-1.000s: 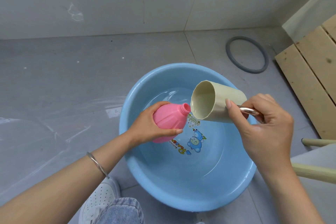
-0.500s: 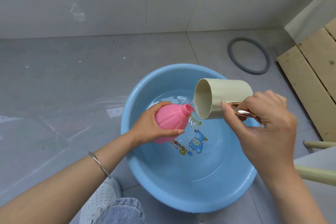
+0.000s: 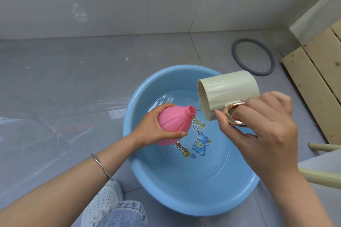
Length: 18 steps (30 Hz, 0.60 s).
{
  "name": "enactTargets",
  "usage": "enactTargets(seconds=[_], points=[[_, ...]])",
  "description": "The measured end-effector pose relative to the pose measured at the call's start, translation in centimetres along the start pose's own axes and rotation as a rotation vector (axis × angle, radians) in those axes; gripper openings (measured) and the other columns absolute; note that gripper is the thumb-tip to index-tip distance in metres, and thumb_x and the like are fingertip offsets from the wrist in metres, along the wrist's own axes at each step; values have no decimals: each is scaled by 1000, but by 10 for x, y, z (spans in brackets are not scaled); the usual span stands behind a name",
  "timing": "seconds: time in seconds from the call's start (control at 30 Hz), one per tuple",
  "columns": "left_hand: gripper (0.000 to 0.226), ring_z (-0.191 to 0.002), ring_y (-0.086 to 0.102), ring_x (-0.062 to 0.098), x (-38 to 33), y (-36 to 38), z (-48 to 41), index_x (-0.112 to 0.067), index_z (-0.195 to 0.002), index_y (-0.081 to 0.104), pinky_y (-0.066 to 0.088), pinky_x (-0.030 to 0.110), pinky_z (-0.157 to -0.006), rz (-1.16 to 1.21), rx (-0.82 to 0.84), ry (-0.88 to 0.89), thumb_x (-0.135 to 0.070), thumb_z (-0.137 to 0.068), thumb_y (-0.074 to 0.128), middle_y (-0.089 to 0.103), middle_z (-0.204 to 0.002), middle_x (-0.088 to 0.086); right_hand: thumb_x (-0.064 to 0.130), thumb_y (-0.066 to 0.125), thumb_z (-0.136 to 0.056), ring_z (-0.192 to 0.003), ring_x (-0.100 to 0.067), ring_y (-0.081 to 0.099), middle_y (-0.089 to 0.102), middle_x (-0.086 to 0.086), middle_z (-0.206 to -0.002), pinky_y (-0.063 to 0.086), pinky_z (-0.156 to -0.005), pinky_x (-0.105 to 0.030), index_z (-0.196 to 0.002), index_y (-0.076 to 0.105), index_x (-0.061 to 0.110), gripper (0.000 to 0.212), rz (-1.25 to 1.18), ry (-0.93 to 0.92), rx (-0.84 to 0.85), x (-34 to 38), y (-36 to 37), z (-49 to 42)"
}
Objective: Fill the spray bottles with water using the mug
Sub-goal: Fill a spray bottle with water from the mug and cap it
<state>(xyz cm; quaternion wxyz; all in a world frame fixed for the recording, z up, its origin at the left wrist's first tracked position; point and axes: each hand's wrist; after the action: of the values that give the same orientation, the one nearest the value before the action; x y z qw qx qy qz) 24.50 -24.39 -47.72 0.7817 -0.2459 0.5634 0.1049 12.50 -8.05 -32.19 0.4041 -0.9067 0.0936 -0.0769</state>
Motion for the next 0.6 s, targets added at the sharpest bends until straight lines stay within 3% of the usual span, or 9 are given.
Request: enactTargets(seconds=[0.13,0.23,0.33,0.43,0.6], points=[[85,-105,62,6,1,0,-1,-44,-118,55,55,33,-91,-4,0,2,-68,-43,84,62,-115,-20,13,69,-85,-63,-20,32,47,-3,-52,25,-75,-28,-52,49,8,39,23,-32,-1,-2,2,2],[86,-105,62,4,1,0,-1,-44,-120,54,55,31,-91,-5,-2,2,-68,-42,84,62,-116,-21,16,69,-84,-65,-12,26,40,3,-54,26,-74,-27,-54,49,9,37,-45,56,-7,-4,3,5],[86,-104,63,5,0,-1,0,-44,-120,55,55,31,-90,12,6,-8,-68,-42,85,62,-116,-20,25,67,-82,-62,-9,31,35,9,-55,28,-67,-21,-54,46,10,38,-186,374,29,-14,11,17],[83,-103,63,3,-1,-1,0,-44,-117,55,55,29,-89,32,14,-19,-65,-43,85,62,-115,-20,35,66,-80,-59,-13,37,42,-2,-55,28,-57,-25,-57,46,4,43,-379,809,133,-36,32,44],[82,-103,63,4,-2,-1,0,-45,-116,54,55,30,-88,14,25,-37,-66,-43,85,62,-115,-20,32,62,-90,-54,-17,33,33,2,-48,24,-54,-31,-56,43,5,47,-284,920,403,-55,65,94]])
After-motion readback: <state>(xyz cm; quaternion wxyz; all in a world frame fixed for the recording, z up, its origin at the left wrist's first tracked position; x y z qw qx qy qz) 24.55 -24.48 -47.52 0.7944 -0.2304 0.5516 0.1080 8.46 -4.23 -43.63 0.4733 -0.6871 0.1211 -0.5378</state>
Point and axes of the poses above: each hand's wrist, its own z-axis away from the middle knuckle, its own y-axis out of the palm, x = y × z
